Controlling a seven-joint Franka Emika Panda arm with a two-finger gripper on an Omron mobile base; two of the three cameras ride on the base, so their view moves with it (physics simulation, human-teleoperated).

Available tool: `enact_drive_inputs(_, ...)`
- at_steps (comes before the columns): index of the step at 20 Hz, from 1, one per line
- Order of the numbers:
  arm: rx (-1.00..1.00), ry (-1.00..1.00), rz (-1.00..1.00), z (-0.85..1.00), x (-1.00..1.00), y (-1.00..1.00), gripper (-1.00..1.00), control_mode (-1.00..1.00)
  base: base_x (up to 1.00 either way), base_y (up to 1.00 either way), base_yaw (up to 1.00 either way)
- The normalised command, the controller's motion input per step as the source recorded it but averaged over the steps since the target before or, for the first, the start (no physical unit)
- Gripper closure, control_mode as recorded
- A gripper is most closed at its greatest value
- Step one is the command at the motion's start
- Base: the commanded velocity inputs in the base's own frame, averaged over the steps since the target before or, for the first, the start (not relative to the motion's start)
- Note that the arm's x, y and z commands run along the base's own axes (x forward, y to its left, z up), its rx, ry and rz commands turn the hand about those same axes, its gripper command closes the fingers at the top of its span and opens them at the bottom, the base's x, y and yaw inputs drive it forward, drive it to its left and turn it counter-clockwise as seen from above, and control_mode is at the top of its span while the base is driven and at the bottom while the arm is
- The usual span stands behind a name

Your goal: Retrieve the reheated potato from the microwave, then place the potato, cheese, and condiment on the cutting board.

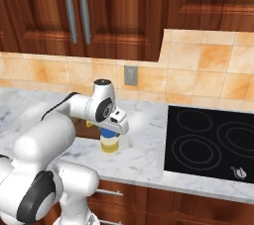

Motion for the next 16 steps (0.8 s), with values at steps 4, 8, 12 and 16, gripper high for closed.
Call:
enact_drive_inputs(4,-0.01,0.00,0.00,0.37,0.09,0.18,1.00,-1.00,0.00,0.00,0.00)
enact_drive_inputs(8,-0.02,-0.01,0.00,0.19,0.27,0.22,1.00,-1.00,0.00,0.00,0.00)
enact_drive_inputs(12,0.00,0.00,0.00,0.12,0.33,0.10,1.00,-1.00,0.00,0.00,0.00)
enact_drive_inputs(16,0.00,0.00,0.00,0.09,0.30,0.06,1.00,-1.00,0.00,0.00,0.00)
